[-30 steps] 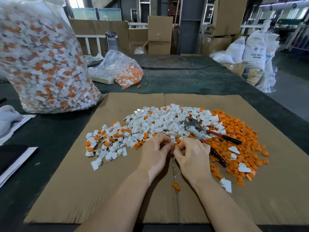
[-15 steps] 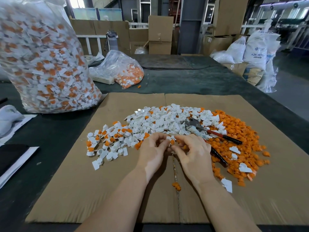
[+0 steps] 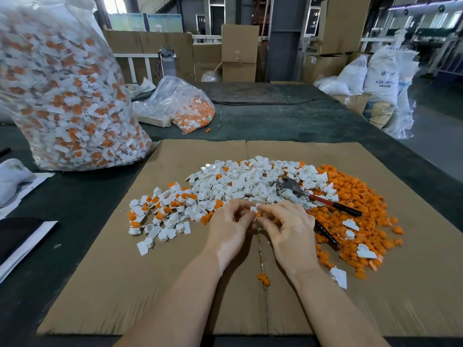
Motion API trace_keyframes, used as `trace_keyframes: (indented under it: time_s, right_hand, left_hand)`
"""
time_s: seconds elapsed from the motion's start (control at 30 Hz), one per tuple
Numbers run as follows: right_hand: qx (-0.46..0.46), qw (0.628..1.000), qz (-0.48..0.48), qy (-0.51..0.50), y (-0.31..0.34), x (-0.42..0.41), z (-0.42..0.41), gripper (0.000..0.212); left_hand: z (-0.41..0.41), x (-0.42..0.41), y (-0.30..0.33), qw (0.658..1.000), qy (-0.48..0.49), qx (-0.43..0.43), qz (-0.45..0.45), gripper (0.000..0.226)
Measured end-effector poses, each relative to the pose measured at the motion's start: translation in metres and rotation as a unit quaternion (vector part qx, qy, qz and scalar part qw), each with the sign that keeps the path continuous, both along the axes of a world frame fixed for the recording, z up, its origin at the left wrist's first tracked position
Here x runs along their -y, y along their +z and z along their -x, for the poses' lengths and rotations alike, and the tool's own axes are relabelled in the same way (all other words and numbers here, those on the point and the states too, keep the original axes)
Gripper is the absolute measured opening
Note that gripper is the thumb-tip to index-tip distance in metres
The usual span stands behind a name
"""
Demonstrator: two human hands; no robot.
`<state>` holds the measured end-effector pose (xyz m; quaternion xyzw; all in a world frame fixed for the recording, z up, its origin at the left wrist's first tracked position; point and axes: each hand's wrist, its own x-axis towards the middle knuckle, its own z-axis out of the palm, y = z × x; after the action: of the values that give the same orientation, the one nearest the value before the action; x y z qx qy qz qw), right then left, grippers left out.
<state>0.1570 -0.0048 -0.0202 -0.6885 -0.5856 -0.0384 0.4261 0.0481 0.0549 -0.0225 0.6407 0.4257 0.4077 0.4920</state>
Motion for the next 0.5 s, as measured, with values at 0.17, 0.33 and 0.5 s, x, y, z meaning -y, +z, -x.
trace_keyframes:
  time_s: [0.17, 0.33, 0.5]
  right_hand:
    - [0.006, 1.000, -0.001, -0.001, 0.000, 0.000, 0.000, 0.020]
    - [0.023, 1.000, 0.012, -0.003, 0.000, -0.001, -0.001, 0.022]
    - [0.032, 0.998, 0.009, -0.049, 0.007, -0.001, -0.010, 0.026]
  left_hand:
    - [0.000, -0.001, -0.001, 1.000, 0.002, 0.013, 0.015, 0.010]
    - [-0.002, -0.001, 0.001, 1.000, 0.011, -0.010, 0.000, 0.007]
    - [-0.002, -0.002, 0.007, 0.998, 0.007, 0.032, 0.057, 0.006]
